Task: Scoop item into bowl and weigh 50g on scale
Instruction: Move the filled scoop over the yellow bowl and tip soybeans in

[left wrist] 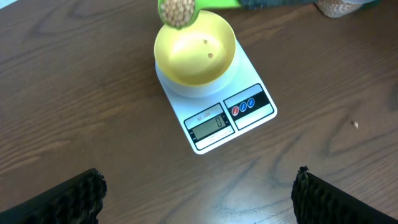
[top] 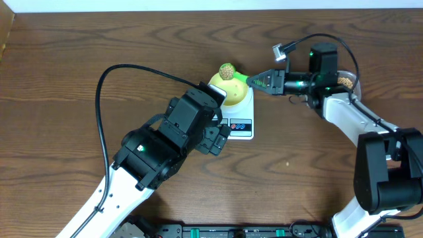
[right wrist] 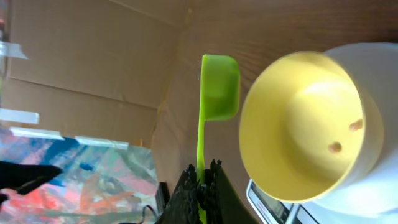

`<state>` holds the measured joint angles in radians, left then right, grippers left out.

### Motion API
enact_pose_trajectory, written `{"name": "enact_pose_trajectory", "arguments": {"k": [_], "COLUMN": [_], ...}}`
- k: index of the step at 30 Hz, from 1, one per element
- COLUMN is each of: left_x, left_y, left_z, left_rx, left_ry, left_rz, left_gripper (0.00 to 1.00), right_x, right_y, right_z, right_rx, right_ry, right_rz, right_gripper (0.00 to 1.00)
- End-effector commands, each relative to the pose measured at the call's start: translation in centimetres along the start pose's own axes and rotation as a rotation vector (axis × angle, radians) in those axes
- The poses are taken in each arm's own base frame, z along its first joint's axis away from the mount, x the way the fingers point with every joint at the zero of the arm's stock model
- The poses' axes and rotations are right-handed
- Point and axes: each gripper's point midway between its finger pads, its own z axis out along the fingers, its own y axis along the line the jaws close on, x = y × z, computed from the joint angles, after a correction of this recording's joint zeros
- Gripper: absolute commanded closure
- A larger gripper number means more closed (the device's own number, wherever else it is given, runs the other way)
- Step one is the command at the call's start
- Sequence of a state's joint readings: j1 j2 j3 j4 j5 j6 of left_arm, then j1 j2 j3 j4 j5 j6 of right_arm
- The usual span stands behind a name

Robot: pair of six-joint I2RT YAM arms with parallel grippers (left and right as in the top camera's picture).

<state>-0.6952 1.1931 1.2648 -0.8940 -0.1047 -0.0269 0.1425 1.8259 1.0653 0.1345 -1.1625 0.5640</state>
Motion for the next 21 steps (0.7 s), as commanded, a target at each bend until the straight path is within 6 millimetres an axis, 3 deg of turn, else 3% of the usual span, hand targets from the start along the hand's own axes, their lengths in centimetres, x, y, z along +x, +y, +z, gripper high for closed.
{"name": "enact_pose_trajectory", "arguments": {"k": [1,12,21], "left_x": [-0.2,-0.2,-0.2], "left_y": [0.4,0.4,0.4], "left_z": [-0.3,-0.3,-0.3], "left_rx": [-0.014,-0.014,-0.014], "left_ry": [-0.009,-0.009,-0.009], "left_rz": [-0.013,-0.013,-0.013], "left_gripper": [0.02,0.02,0.02], "right_x": [0.2,1.1,0.0], "right_y": [-1.7,-3.7,-2.6], "right_z": [0.1,-0.1,0.2], "right_rx": [0.074,0.225,0.459], "right_ry": [-0.007,0.046,0.167], "right_rz": [-0.042,-0.083,-0.244], "right_gripper": [0.98,0.98,0.99]}}
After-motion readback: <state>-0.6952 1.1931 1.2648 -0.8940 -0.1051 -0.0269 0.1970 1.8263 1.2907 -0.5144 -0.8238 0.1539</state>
